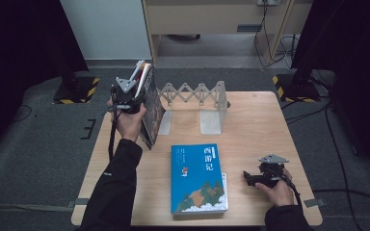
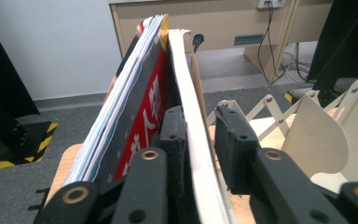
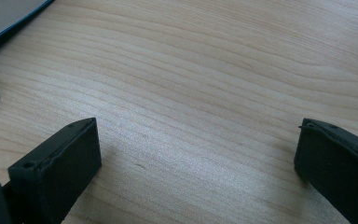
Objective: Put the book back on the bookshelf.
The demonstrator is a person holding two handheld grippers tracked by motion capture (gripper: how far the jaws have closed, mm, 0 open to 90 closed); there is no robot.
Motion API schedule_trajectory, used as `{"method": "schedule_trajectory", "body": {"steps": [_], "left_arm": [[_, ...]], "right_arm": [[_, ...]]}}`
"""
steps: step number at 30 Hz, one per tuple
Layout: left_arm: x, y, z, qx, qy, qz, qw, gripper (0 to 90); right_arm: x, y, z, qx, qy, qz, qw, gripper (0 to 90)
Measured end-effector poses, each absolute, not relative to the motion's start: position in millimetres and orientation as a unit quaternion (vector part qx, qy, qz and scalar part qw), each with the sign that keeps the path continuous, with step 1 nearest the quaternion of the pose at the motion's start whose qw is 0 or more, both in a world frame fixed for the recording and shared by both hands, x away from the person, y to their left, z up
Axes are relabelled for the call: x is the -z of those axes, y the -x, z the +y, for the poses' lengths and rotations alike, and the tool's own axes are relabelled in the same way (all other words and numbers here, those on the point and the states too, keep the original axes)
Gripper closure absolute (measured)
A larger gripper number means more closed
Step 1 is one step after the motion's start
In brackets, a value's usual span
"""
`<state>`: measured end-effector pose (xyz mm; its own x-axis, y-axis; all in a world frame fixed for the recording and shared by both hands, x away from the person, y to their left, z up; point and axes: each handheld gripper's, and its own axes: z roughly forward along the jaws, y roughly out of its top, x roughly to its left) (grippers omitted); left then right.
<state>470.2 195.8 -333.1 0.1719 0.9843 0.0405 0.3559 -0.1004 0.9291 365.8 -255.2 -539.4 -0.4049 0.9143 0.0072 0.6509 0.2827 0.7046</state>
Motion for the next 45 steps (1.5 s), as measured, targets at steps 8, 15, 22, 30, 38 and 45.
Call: {"method": "schedule_trajectory", "body": {"steps": [8, 15, 22, 30, 38, 45], "left_arm": [[321, -458, 195, -0.377, -0.628, 0.510, 0.451, 62.6], [309, -444, 204, -0.339, -0.621, 0.502, 0.497, 58.8], [303, -425, 211, -0.313, -0.626, 0.487, 0.523, 54.7], [304, -403, 221, -0.301, -0.630, 0.471, 0.540, 48.0], [322, -379, 230, -0.288, -0.645, 0.461, 0.537, 43.1], [351, -365, 235, -0.268, -0.657, 0.470, 0.525, 40.6]], "right_arm": [[539, -366, -255, -0.321, -0.506, 0.774, 0.205, 0.7], [539, -366, -255, -0.321, -0.506, 0.774, 0.204, 0.7], [539, -366, -255, -0.321, -0.506, 0.774, 0.204, 0.7], [539, -366, -255, -0.321, -0.505, 0.775, 0.204, 0.7], [539, -367, -257, -0.323, -0.510, 0.771, 0.203, 0.7], [539, -368, -256, -0.319, -0.512, 0.771, 0.207, 0.5]]}}
